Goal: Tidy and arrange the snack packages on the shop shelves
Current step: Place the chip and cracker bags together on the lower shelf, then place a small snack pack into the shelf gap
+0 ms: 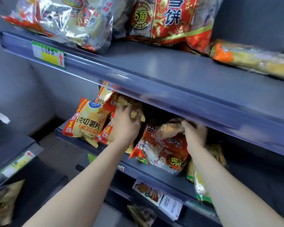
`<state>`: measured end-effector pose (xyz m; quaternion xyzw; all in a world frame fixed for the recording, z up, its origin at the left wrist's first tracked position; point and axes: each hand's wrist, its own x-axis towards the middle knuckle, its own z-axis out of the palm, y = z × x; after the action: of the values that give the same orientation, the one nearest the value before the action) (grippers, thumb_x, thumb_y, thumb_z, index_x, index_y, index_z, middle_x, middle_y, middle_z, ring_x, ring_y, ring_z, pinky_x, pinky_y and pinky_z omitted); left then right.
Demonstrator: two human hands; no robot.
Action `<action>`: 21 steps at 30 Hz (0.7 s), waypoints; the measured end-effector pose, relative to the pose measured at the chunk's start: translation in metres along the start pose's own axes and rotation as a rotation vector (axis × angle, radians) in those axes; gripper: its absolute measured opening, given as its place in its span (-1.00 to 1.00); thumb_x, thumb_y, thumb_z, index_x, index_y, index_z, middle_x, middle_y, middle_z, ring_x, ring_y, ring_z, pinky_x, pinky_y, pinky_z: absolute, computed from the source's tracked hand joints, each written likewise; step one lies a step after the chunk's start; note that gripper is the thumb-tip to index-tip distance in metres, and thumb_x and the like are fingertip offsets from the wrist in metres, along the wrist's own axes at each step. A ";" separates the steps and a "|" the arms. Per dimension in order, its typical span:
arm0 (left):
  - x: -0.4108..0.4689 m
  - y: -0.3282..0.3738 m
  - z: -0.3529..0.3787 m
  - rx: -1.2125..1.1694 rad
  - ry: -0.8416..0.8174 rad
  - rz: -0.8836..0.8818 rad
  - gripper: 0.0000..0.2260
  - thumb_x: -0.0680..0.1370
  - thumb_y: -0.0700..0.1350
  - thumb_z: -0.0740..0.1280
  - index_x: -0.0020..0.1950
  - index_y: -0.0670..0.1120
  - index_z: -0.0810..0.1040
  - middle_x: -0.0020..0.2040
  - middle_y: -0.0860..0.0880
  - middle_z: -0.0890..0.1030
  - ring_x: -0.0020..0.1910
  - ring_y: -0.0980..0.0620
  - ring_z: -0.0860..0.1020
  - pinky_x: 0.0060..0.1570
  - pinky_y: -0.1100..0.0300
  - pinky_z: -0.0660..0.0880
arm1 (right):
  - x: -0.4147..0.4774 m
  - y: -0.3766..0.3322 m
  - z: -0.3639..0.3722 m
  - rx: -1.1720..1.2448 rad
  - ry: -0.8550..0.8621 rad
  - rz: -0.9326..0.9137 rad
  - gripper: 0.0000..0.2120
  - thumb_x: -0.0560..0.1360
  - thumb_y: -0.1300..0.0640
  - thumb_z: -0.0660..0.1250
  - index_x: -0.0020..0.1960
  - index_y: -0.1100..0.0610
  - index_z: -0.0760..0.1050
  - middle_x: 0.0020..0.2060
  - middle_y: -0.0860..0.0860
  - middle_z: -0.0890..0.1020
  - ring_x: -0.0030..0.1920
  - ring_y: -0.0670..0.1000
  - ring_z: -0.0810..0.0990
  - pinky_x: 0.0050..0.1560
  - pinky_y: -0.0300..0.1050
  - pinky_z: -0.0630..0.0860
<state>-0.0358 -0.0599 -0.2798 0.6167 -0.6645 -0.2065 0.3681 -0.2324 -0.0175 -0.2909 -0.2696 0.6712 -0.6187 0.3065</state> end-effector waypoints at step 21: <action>-0.164 0.099 0.010 -0.899 -0.554 -0.478 -0.84 0.54 -0.40 0.30 -0.09 -0.15 0.48 -0.21 -0.10 0.54 -0.36 0.04 0.61 -0.48 0.20 0.53 | -0.114 -0.017 -0.171 0.053 -0.282 -0.003 -0.46 0.40 0.49 0.20 0.24 0.02 0.44 -0.07 0.20 0.61 -0.13 0.08 0.62 -0.19 -0.13 0.59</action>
<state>-0.1144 0.1127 -0.2521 0.4557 -0.4254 -0.6994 0.3495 -0.2843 0.1794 -0.2571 -0.3466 0.6046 -0.5926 0.4039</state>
